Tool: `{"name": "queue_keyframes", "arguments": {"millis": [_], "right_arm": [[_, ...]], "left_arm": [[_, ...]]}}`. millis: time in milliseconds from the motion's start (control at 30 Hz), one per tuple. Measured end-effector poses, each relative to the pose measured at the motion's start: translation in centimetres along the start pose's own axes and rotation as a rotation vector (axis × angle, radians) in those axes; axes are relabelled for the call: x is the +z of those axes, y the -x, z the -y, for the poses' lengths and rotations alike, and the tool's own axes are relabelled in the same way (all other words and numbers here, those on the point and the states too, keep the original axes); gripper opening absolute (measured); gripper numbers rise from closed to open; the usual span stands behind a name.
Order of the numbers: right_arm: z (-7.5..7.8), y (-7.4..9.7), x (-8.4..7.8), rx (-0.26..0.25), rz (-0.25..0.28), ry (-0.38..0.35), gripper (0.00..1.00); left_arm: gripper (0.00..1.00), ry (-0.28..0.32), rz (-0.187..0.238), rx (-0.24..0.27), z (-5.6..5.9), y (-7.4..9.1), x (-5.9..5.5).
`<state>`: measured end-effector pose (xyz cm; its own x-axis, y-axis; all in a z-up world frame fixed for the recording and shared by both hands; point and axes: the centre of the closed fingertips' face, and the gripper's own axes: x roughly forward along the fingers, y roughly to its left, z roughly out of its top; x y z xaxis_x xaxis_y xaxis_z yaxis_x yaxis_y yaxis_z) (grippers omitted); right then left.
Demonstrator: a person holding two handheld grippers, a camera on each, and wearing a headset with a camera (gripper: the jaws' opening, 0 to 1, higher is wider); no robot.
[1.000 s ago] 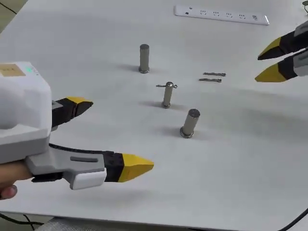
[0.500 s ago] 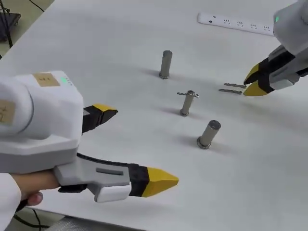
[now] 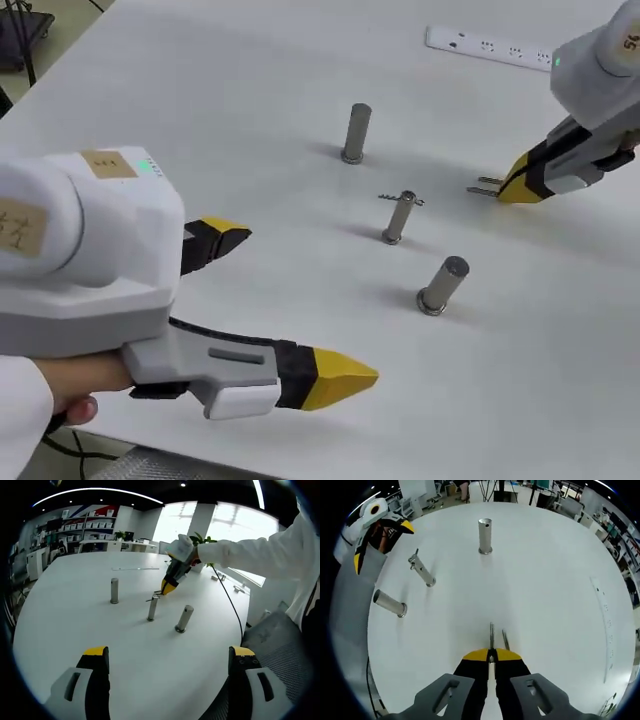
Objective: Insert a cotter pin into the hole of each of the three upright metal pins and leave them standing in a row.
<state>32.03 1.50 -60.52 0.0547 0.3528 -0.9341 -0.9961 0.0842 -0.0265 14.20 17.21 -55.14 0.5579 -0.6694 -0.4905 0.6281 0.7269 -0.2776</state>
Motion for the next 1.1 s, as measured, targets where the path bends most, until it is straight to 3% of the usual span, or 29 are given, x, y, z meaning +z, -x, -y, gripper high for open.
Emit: {"name": "queue_keyframes", "arguments": {"millis": [67,167,433,600,700,733,900,1100], "right_arm": [[-0.2,0.0,0.1,-0.008,-0.018,-0.002,0.00],[-0.3,0.1,0.0,-0.017,-0.057,0.083,0.00],[0.2,0.0,-0.5,-0.030,-0.125,0.044,0.00],[0.1,-0.1,-0.4,-0.006,-0.138,0.072,0.00],[-0.1,-0.1,-0.5,0.012,-0.165,0.139,0.00],[-0.1,-0.2,-0.4,0.009,-0.171,0.122,0.00],[-0.3,-0.1,-0.4,0.001,-0.185,0.093,0.00],[0.3,-0.3,-0.6,-0.035,-0.161,0.045,0.00]], "left_arm": [[0.97,0.000,-0.005,-0.007,0.1,-0.1,0.0],[0.97,-0.004,-0.012,-0.011,0.1,-0.2,-0.1],[0.96,-0.020,-0.019,-0.033,0.5,-0.3,0.0],[0.95,-0.022,-0.018,-0.034,0.5,-0.2,0.1],[0.94,-0.029,-0.021,-0.019,0.3,-0.1,0.1],[0.94,-0.056,-0.026,-0.007,0.1,-0.1,0.1],[0.93,-0.040,-0.002,0.007,-0.2,0.1,0.6],[0.90,-0.049,0.004,0.025,-0.7,0.2,0.7]]}}
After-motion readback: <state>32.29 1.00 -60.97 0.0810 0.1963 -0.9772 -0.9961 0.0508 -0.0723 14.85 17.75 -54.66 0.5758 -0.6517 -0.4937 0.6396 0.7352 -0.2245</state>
